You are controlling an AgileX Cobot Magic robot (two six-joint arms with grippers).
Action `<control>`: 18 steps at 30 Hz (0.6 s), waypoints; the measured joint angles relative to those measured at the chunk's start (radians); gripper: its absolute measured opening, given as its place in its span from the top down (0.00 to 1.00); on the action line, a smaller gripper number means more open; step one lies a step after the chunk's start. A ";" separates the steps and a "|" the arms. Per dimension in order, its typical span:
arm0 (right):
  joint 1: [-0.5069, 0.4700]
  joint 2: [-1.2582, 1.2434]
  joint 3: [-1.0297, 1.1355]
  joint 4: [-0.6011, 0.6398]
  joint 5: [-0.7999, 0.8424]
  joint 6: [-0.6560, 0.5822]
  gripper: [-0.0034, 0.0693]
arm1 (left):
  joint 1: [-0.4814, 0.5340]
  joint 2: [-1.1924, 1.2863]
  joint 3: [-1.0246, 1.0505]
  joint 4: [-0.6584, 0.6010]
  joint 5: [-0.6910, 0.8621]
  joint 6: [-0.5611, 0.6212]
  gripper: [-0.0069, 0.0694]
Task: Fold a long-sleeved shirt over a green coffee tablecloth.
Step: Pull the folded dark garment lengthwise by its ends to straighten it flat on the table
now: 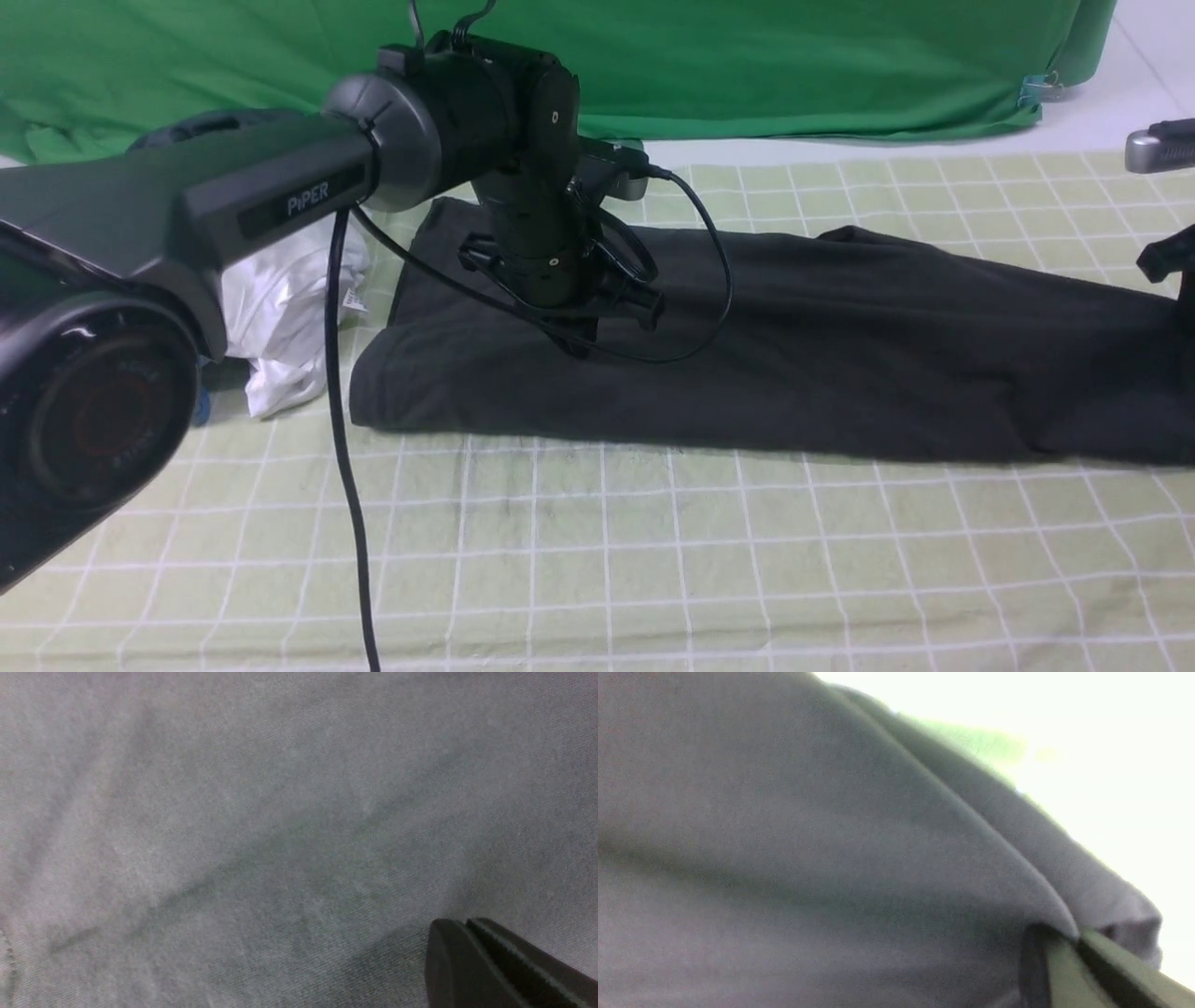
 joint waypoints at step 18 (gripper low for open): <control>-0.005 -0.023 0.000 -0.127 -0.092 0.154 0.40 | 0.000 -0.032 0.000 -0.006 0.037 0.005 0.89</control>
